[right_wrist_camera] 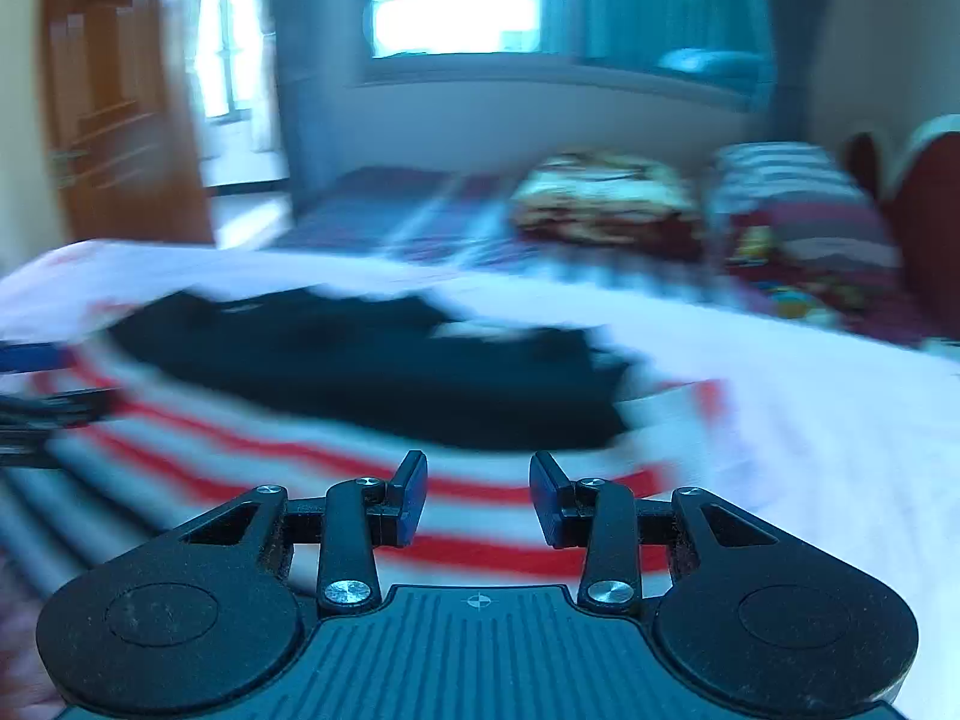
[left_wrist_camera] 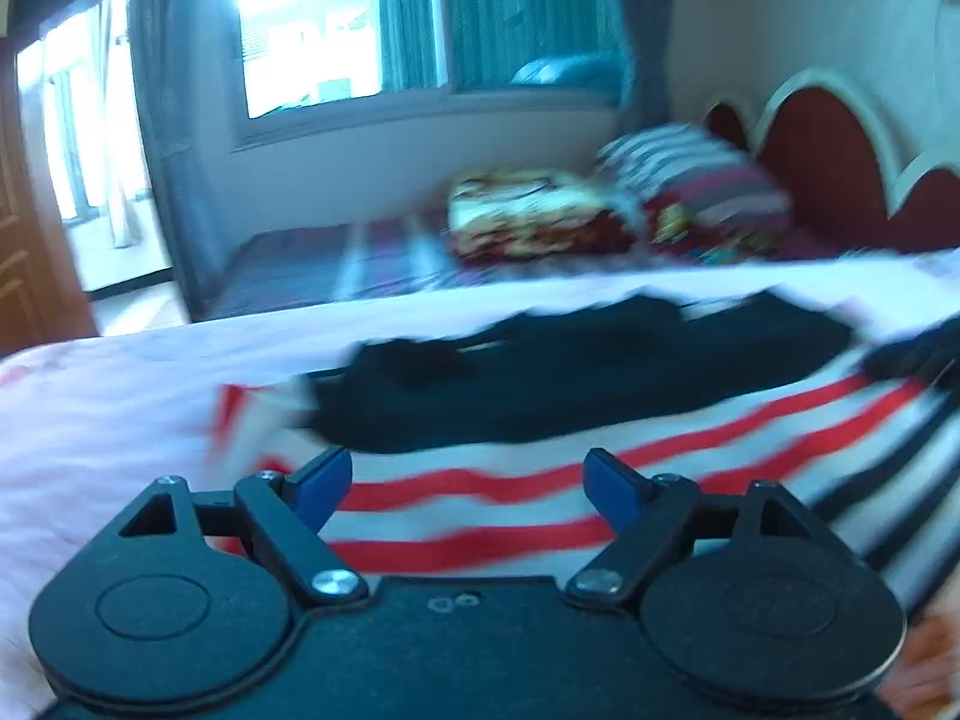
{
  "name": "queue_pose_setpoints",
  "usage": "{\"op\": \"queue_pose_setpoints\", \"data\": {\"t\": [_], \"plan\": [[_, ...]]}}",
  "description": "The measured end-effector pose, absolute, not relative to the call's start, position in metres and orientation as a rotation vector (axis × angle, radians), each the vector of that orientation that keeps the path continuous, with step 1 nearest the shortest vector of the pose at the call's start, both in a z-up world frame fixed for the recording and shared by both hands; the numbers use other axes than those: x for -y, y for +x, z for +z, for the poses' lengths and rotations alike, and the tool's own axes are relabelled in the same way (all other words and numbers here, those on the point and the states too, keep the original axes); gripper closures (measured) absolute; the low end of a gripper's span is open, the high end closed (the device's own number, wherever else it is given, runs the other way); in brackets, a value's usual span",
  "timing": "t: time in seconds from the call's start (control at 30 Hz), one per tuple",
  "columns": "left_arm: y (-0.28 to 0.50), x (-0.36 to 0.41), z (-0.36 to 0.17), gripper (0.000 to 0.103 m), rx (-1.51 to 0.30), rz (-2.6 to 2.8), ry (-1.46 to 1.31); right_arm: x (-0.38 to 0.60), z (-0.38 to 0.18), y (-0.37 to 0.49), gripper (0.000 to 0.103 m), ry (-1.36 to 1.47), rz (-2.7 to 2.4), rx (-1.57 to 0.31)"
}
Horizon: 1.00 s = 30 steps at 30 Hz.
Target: Fold small clothes
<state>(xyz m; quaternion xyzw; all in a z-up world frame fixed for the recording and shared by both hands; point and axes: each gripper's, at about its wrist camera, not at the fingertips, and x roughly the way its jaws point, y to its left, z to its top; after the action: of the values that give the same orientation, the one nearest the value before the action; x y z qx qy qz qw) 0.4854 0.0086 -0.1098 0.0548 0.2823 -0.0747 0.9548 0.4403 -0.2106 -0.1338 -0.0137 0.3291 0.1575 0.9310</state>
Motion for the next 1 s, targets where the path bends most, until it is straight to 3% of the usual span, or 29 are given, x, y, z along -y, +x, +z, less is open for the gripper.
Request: {"op": "queue_pose_setpoints", "data": {"t": [0.17, 0.37, 0.47, 0.53, 0.77, 0.8, 0.87, 0.9, 1.0], "plan": [[0.461, 0.027, -0.129, 0.018, -0.614, -0.206, 0.174, 0.177, -0.148, 0.406, 0.065, -0.123, 0.359, -0.693], [0.424, -0.036, -0.133, 0.016, -0.648, -0.119, 0.091, 0.217, -0.156, 0.373, 0.065, -0.166, 0.264, -0.74], [0.409, -0.05, -0.118, 0.019, -0.63, -0.075, 0.13, 0.247, -0.134, 0.351, 0.064, -0.067, 0.239, -0.691], [0.401, -0.062, -0.111, 0.019, -0.61, -0.05, 0.091, 0.271, -0.124, 0.348, 0.05, 0.02, 0.182, -0.666], [0.409, -0.103, -0.122, 0.02, -0.714, 0.111, -0.063, 0.312, -0.135, 0.358, 0.051, 0.23, 0.18, -0.772], [0.409, -0.107, -0.125, 0.02, -0.73, 0.116, -0.095, 0.312, -0.137, 0.358, 0.061, 0.246, 0.198, -0.78], [0.405, -0.115, -0.126, 0.019, -0.726, 0.116, -0.126, 0.31, -0.138, 0.358, 0.07, 0.243, 0.214, -0.794], [0.404, -0.114, -0.127, 0.018, -0.727, 0.117, -0.11, 0.308, -0.139, 0.357, 0.092, 0.23, 0.212, -0.791], [0.401, -0.114, -0.126, 0.018, -0.731, 0.124, -0.089, 0.312, -0.138, 0.348, 0.094, 0.217, 0.217, -0.772]]}}
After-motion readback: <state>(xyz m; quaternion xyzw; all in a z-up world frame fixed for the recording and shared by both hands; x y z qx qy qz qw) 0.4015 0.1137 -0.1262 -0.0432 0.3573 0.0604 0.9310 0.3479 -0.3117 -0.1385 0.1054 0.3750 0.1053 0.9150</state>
